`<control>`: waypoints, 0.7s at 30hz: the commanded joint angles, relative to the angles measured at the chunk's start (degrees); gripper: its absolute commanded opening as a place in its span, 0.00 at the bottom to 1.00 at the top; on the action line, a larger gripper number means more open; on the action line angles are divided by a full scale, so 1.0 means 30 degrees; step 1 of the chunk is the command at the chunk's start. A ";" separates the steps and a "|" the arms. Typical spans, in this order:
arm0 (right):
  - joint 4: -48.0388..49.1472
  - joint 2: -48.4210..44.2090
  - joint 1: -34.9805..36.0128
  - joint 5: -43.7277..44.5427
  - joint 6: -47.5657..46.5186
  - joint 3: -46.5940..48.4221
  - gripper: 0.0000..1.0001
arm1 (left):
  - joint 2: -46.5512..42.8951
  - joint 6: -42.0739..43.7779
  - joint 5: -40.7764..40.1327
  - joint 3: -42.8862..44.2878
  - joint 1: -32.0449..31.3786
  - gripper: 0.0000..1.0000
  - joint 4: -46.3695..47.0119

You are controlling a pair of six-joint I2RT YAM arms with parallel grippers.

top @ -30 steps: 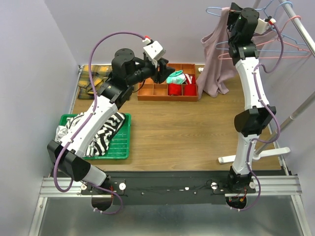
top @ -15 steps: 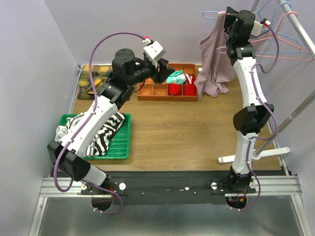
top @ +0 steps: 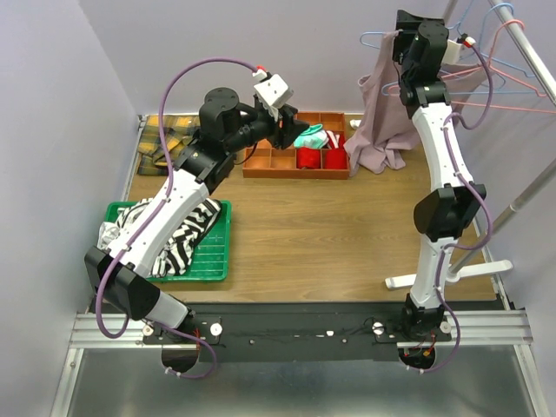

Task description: Place the tank top on the hanger

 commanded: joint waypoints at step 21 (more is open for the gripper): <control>-0.0993 -0.4483 0.1114 0.0163 -0.1256 -0.5424 0.84 | -0.2147 -0.0397 -0.1137 -0.2261 0.0139 0.63 0.1679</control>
